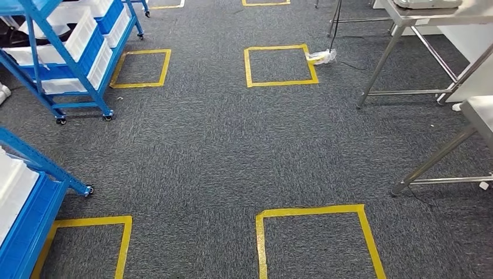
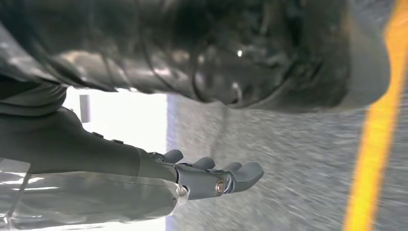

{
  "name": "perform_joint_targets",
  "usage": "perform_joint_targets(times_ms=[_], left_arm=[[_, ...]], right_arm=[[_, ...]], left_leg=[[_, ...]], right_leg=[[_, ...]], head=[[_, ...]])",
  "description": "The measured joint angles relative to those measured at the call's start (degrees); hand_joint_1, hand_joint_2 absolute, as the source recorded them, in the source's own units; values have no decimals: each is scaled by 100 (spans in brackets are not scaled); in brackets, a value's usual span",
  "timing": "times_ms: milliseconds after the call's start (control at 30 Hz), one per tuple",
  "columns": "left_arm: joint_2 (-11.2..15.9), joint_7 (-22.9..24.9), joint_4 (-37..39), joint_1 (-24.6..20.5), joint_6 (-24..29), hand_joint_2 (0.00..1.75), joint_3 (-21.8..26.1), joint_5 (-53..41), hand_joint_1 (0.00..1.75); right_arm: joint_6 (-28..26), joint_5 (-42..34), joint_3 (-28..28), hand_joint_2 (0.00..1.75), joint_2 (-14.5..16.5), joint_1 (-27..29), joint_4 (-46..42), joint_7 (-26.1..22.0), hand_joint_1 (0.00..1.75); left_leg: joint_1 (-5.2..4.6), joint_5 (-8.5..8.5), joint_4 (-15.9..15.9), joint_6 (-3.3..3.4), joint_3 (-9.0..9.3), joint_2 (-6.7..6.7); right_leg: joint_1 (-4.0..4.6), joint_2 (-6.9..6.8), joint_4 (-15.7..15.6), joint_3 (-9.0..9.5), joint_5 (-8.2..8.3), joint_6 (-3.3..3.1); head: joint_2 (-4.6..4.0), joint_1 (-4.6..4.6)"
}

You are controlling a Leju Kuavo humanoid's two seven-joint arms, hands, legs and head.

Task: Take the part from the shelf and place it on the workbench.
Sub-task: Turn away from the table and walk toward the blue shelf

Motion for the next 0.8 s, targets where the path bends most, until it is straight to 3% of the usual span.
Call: perform_joint_targets(times_ms=[33,100,167,233,300,333,367,400,467,533,600,633,700,733,800], left_arm=[[2,-9,0,-11,1,0,4,3,0],[5,-24,1,-5,5,0,16,10,0],[6,-31,2,22,25,0,31,12,0],[4,-31,2,15,47,0,44,12,0],[5,-13,2,-4,50,0,56,6,0],[7,8,2,-3,45,0,59,-5,0],[9,34,3,4,40,0,61,-19,0],[11,57,3,12,37,0,61,-33,0],[16,81,4,13,48,0,61,-52,0],[22,81,4,6,61,0,61,-63,0],[27,81,5,19,68,0,61,-70,0],[34,81,7,32,77,0,61,-73,0],[48,69,9,46,106,0,61,-75,0],[52,53,9,44,127,0,61,-75,0],[52,12,9,37,162,0,61,-61,0]], right_arm=[[0,2,-22,0,22,-12,0,-20,0],[24,-8,-55,0,60,-47,0,10,0],[69,-34,-74,0,90,-70,2,80,0],[104,-65,-99,0,105,-56,8,143,0],[114,-80,-131,0,111,-30,20,166,0],[110,-83,-144,0,112,-18,26,155,0],[100,-86,-154,0,115,-11,29,130,0],[90,-88,-160,0,119,-8,31,96,0],[74,-89,-179,0,135,-2,37,42,0],[69,-89,-217,0,158,-5,43,21,0],[66,-89,-245,0,178,-33,45,15,0],[66,-89,-250,0,195,-45,45,17,0],[72,-82,-255,0,220,-39,44,34,0],[84,-73,-257,0,229,-26,45,59,0],[127,-56,-259,0,231,-6,48,144,0]], left_leg=[[-31,-5,-107,28,45,40],[-35,21,-159,87,48,-86],[-3,74,-245,154,87,-212],[13,109,-290,203,106,-334],[11,113,-282,219,97,-487],[12,110,-274,218,98,-573],[16,105,-257,210,100,-659],[24,94,-233,195,103,-745],[36,56,-154,140,77,-896],[38,42,-102,74,18,-1008],[50,60,-104,11,-25,-1106],[52,48,-81,-17,-42,-1072],[43,-131,202,-70,-185,-790],[42,-302,514,-89,-331,-602],[52,-632,1258,-115,-704,-431]], right_leg=[[6,-64,-3,11,-9,28],[7,-171,-16,41,-27,83],[-13,48,146,2,-170,132],[-40,426,709,-247,-498,157],[-48,565,1348,-575,-744,171],[-51,581,1469,-656,-720,178],[-59,595,1374,-639,-582,183],[-72,627,1077,-526,-356,187],[-103,863,392,-242,-21,191],[-107,1035,129,-140,40,163],[-90,958,121,-148,51,99],[-87,893,96,-131,60,62],[-87,735,42,-92,78,-19],[-74,645,27,-75,78,-48],[-42,473,25,-71,65,-78]], head=[[0,1],[0,2],[0,9],[0,16],[0,15],[0,15],[0,15],[0,14],[0,16],[0,14],[0,12],[0,13],[0,-6],[0,-15],[0,-23]])
